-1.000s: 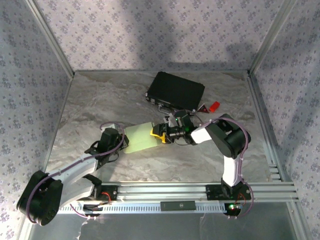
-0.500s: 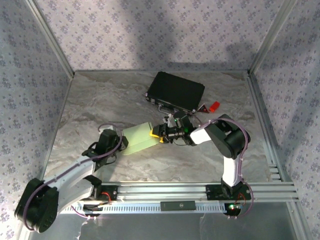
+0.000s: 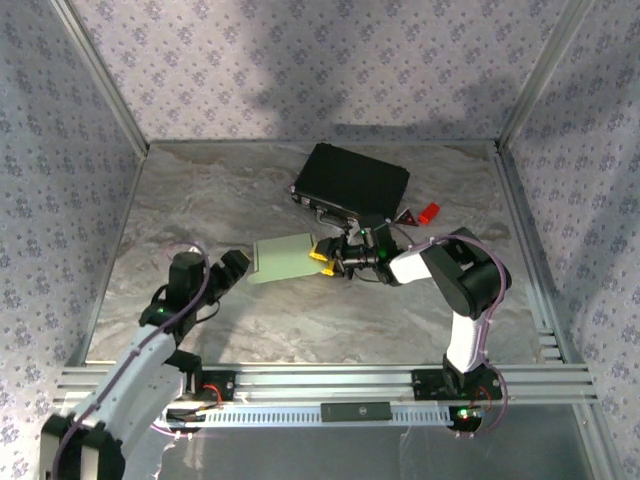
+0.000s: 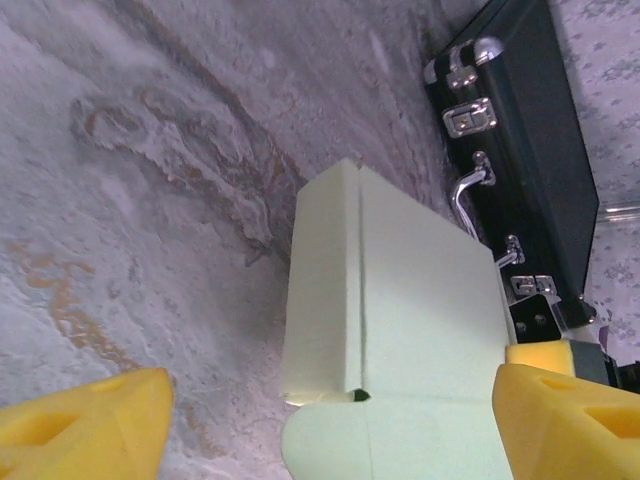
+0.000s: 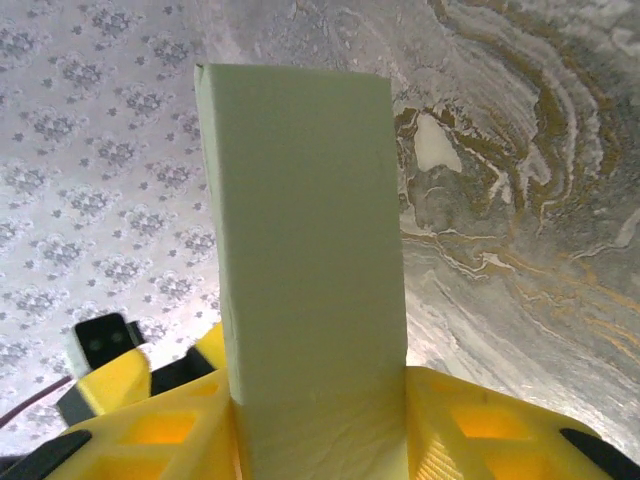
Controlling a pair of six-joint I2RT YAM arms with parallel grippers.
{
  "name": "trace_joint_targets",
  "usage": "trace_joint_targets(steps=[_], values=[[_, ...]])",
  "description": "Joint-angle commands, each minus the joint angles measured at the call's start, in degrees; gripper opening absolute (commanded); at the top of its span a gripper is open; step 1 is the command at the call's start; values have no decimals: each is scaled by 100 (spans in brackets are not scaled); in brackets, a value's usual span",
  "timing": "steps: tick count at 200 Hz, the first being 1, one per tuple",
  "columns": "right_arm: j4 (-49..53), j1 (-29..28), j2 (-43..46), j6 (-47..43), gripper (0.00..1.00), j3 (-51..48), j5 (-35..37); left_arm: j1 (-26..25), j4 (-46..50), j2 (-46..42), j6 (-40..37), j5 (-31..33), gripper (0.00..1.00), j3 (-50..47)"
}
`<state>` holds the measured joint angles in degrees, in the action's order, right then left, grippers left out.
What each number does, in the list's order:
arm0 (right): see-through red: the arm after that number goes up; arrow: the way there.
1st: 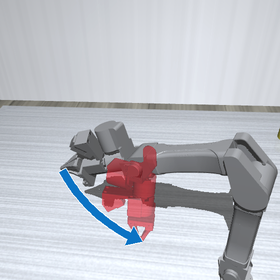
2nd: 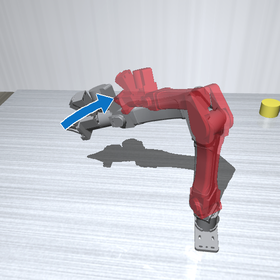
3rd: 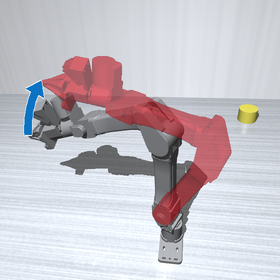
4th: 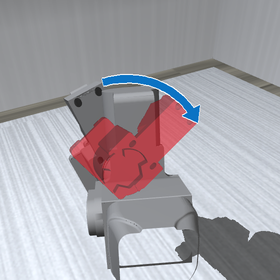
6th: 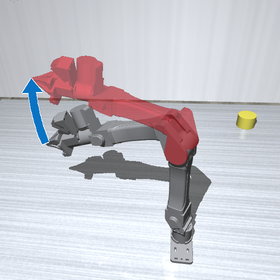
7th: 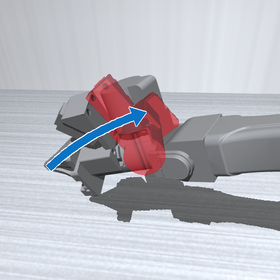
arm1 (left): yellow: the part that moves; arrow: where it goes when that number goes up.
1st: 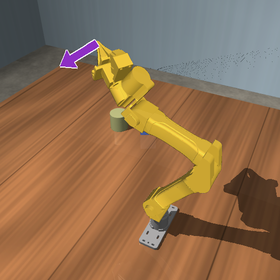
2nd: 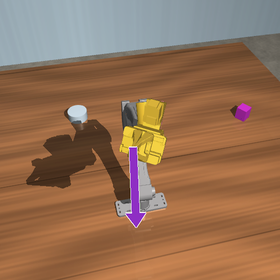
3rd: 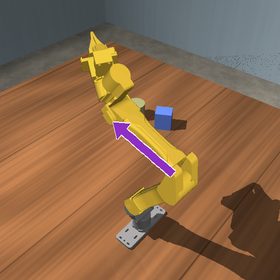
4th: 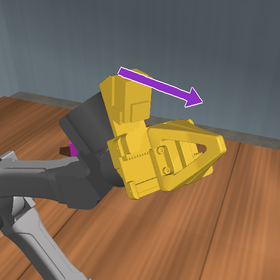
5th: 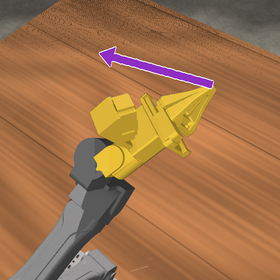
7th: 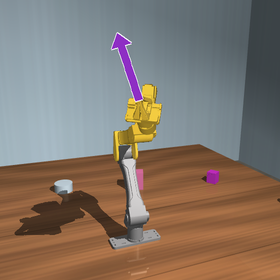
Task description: Fold the paper box
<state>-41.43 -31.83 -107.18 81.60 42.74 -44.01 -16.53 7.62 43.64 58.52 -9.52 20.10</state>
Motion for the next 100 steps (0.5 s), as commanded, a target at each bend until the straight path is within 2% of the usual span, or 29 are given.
trace_joint_targets(steps=[1, 21, 43, 100], values=[[-403, 62, -118, 643, 41, -47, -165, 185, -923, 573, 520, -749, 86, -40], [-315, 80, -117, 694, 41, -19, -186, 390, -2108, 1089, 968, -1040, 89, -328], [-388, 85, -197, 854, 41, -11, -199, 396, -2876, 1703, 1269, -1343, 89, -259], [-537, 28, -286, 1109, 41, 81, -187, 320, -3658, 2422, 1611, -1434, 86, -305]])
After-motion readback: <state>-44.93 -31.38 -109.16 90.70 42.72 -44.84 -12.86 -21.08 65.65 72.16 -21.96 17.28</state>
